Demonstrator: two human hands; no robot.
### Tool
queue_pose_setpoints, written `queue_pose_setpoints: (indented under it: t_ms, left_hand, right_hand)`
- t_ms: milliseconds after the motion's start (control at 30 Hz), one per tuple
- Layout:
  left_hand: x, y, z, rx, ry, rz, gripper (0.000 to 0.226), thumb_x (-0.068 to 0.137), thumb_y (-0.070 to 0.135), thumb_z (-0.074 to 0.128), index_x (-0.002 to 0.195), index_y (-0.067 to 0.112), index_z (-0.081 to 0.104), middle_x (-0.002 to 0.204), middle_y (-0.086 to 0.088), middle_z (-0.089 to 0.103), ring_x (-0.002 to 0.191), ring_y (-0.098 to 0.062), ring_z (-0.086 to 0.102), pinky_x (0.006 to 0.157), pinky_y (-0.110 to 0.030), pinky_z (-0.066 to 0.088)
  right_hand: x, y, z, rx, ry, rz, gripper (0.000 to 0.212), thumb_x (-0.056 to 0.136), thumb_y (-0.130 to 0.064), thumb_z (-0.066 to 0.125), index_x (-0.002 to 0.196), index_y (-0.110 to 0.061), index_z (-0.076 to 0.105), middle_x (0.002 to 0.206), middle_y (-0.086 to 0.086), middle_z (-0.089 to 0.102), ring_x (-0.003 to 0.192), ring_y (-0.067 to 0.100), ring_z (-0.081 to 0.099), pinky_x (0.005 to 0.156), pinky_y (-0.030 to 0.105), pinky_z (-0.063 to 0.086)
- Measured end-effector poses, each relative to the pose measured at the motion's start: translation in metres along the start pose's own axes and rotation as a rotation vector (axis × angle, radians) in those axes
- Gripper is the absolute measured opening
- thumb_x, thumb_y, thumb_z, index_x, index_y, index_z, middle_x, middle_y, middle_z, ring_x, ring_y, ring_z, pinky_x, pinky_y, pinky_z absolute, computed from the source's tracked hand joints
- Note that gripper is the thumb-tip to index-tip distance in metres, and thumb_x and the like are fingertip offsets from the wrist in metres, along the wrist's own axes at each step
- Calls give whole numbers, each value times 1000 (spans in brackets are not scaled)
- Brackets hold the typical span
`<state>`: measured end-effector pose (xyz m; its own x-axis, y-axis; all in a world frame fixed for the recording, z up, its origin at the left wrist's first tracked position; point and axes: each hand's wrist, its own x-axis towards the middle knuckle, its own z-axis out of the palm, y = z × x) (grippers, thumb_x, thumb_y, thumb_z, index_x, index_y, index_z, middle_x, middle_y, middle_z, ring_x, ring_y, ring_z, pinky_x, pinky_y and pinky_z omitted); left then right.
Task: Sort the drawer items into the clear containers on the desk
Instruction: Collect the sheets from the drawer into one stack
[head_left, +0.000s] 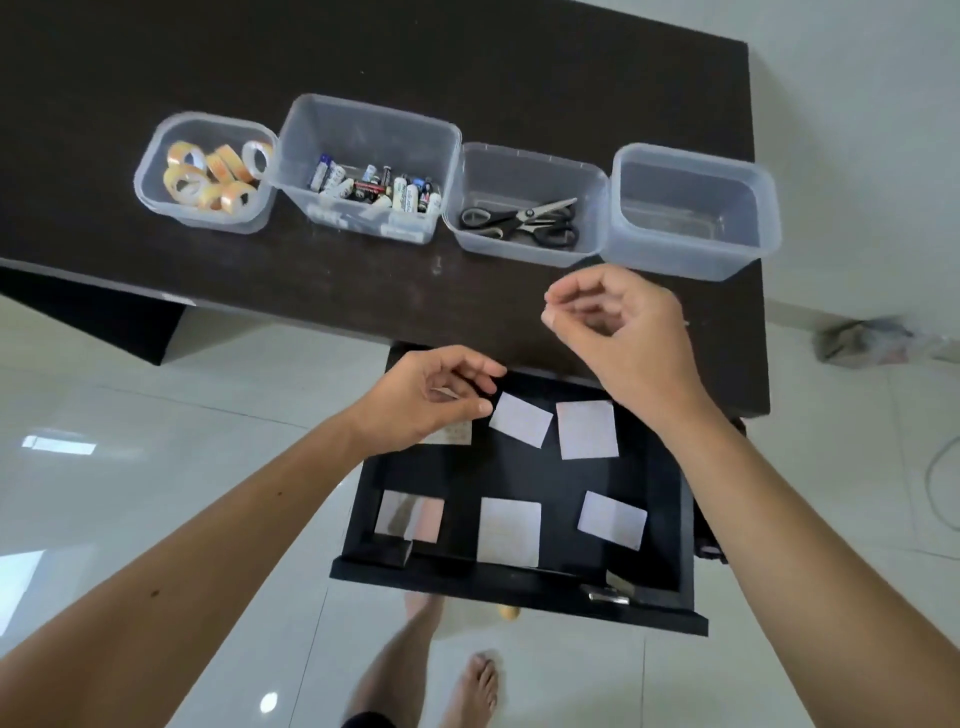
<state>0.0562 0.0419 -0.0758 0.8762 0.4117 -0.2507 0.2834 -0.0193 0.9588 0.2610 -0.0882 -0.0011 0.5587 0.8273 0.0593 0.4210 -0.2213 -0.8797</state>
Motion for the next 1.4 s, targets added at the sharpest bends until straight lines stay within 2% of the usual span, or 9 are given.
queue_pose_setpoints:
  t_ms: [300,467,667,767,933,1033,1133,1300,1400]
  left_hand:
    - [-34,-53,35,188,14,-106,43,86,13,86,124,28,73,111,8,74,108,-10,71,99,-37,61]
    - [-31,-61,46,286,85,-83,53,82,18,89,130,30,69,116,20,63,110,-4,63,99,-22,56]
    - [-6,-75,64,274,38,-44,53,81,17,90,129,27,69,119,10,69,113,-9,65,96,-28,59]
    - [21,-74,80,290,34,6,53,81,17,90,129,27,69,119,9,68,111,-10,65,92,-28,60]
    - [63,-73,102,496,41,105,64,84,27,88,142,28,62,130,9,57,111,-5,55,82,-4,43]
    - [75,-77,106,580,14,109,65,85,34,86,145,31,60,132,6,59,117,-10,52,104,-23,48]
    - [82,-80,107,621,-3,87,61,87,39,84,144,31,61,130,5,61,118,-13,54,108,-38,48]
    - [90,-75,109,659,23,70,59,89,47,80,144,32,62,127,9,64,117,-13,54,106,-34,47]
    - [93,-73,111,686,40,63,55,89,48,79,141,34,65,132,8,64,127,-12,53,108,-32,45]
  right_hand:
    - [-112,88,17,-95,-322,229,26,85,-18,90,109,-23,79,102,-14,78,96,3,75,91,23,61]
    - [-136,126,34,-223,-523,294,43,79,-30,94,119,-28,77,114,-19,73,104,2,69,95,30,59]
    - [-141,149,44,-280,-538,298,59,75,-32,97,129,-26,75,111,-14,66,94,8,65,85,26,54]
    - [-139,155,45,-323,-566,272,54,77,-26,96,127,-29,76,111,-8,61,90,13,63,84,27,54]
    - [-139,163,40,-262,-551,253,45,80,-23,94,121,-34,77,109,-10,60,92,11,62,86,26,55]
    - [-140,167,35,-146,-573,334,43,82,-19,92,119,-32,75,107,-8,71,93,15,69,89,32,60]
    - [-140,170,33,-31,-594,411,42,84,-11,91,119,-25,73,101,-1,78,89,18,74,94,38,61]
    - [-136,176,35,20,-589,462,38,81,-8,92,112,-20,73,100,2,81,96,28,77,97,43,62]
    - [-135,178,35,29,-601,469,38,81,-8,92,112,-20,74,99,2,81,90,23,78,93,37,63]
